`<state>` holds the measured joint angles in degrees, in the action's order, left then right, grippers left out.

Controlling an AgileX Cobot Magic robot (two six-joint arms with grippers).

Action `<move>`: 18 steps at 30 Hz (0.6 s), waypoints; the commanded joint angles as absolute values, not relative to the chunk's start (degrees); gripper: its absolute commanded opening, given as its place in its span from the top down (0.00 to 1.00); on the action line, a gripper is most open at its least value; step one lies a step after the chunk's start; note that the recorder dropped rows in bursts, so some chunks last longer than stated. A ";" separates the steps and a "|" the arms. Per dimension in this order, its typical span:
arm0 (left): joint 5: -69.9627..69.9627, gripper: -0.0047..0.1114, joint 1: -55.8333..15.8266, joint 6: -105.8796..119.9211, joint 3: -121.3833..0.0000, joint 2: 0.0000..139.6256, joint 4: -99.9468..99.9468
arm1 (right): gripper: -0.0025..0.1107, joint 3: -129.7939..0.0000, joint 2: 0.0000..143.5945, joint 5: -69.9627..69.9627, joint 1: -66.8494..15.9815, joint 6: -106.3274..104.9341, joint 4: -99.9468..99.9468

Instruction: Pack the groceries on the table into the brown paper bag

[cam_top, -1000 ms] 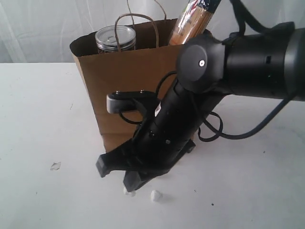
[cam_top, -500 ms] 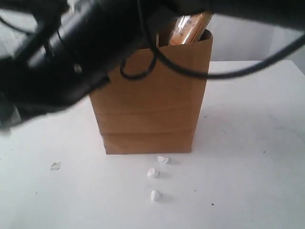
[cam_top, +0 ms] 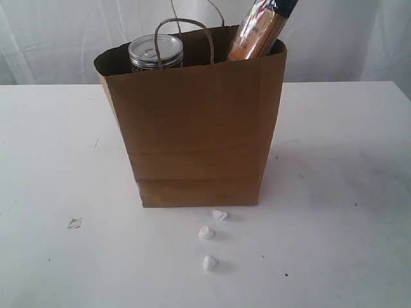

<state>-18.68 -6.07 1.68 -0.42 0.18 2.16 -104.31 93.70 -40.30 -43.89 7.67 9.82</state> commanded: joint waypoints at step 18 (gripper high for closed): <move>-19.10 0.96 -5.94 1.79 0.00 0.00 2.55 | 0.82 -104.50 99.28 -49.77 -39.94 13.96 18.64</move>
<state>-18.68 -6.07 1.68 -0.42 0.18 2.16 -104.31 99.76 -49.49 -40.25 13.12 17.22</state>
